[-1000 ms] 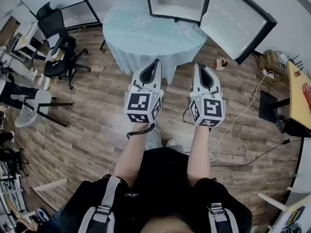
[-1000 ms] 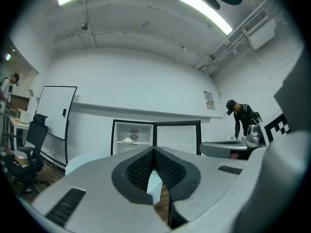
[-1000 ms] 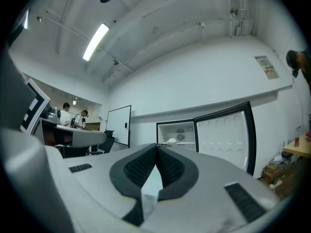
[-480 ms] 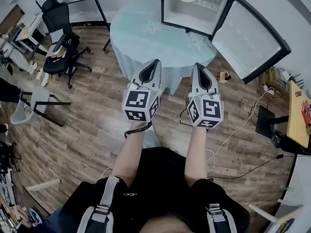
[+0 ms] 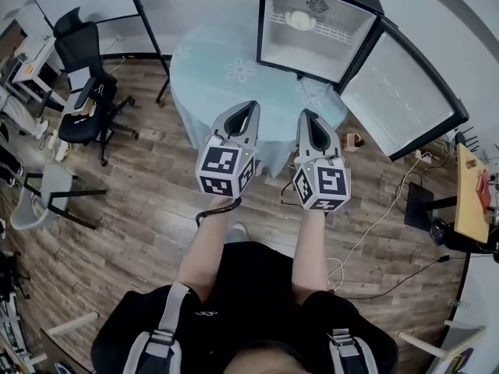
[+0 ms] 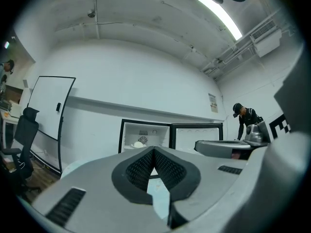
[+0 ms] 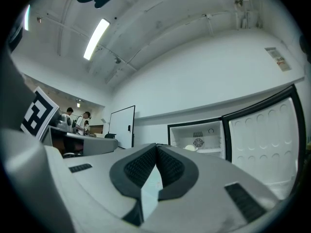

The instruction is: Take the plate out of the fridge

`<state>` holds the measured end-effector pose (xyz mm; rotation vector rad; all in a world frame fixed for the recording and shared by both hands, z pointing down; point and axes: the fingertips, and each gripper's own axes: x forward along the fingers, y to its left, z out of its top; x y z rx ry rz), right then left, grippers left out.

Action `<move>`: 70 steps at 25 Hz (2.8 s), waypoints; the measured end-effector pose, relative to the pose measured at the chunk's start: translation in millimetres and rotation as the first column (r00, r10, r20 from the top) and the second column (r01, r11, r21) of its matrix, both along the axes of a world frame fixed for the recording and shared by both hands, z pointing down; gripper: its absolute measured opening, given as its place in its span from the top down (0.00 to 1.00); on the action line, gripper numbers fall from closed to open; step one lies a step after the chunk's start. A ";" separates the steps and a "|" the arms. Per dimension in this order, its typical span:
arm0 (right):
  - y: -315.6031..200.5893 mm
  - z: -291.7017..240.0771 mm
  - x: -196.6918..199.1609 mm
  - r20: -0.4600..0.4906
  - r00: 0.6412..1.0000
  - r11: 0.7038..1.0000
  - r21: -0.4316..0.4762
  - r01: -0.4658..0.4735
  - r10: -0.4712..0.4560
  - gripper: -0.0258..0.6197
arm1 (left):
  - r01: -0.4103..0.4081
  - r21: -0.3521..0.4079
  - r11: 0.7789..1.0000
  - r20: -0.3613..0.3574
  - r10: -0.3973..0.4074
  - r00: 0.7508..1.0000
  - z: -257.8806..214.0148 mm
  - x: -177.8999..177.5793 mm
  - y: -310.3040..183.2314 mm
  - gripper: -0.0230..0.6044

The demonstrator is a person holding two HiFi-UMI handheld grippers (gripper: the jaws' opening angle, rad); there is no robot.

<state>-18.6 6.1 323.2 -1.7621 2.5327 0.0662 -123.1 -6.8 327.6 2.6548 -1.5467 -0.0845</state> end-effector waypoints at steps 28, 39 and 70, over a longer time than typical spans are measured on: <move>-73.1 20.2 -102.1 -0.043 0.994 0.989 -0.118 0.091 -0.096 0.95 | 0.020 -0.105 0.994 -0.129 -0.033 0.991 37.4 -97.6 -89.7 0.96; -104.3 8.0 -80.1 0.030 0.996 0.992 -0.086 0.088 -0.086 0.95 | -0.040 -0.030 0.999 0.004 0.040 0.999 27.7 -53.0 -101.1 0.96; -249.4 69.8 57.9 0.140 0.988 0.970 -0.242 -0.026 0.062 0.95 | -0.147 -0.260 0.954 -0.239 0.084 0.967 108.4 73.6 -261.3 0.96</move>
